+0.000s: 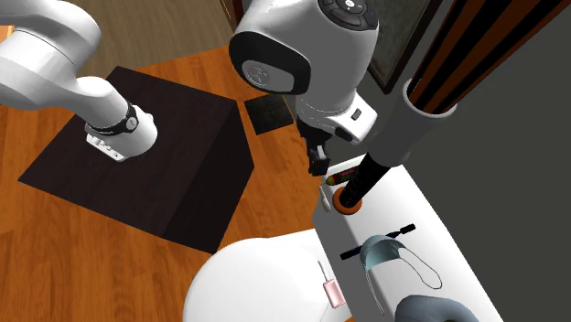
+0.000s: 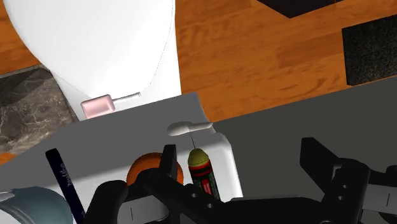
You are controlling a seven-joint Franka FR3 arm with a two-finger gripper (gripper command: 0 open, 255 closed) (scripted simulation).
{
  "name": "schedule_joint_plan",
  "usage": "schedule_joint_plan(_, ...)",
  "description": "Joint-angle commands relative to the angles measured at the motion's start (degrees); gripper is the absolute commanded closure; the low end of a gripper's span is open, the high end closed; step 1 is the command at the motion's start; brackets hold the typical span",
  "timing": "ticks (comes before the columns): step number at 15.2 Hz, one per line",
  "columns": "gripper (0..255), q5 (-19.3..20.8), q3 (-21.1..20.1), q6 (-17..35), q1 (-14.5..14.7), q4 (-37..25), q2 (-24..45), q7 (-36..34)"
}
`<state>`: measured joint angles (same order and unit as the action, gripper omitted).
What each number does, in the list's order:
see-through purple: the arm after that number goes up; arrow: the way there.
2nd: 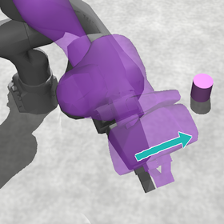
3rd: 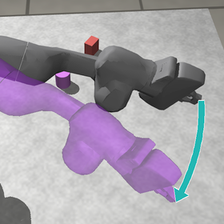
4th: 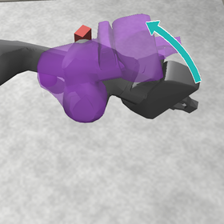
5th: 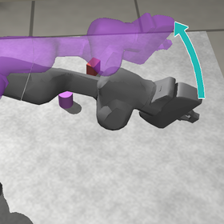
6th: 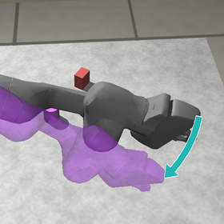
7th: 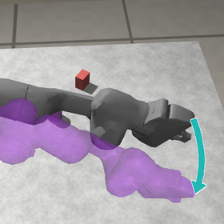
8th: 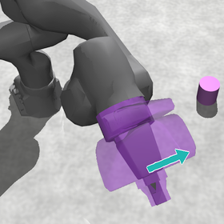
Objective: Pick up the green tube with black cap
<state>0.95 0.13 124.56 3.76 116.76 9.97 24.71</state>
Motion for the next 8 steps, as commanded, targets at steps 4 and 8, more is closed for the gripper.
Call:
schedule_joint_plan(4, 0, 0.5, -0.8, 1.5, 0.3, -9.6, 11.1, 3.5)
schedule_joint_plan(8, 0, 1.2, -1.6, 1.3, 0.9, -18.8, 20.1, 5.6)
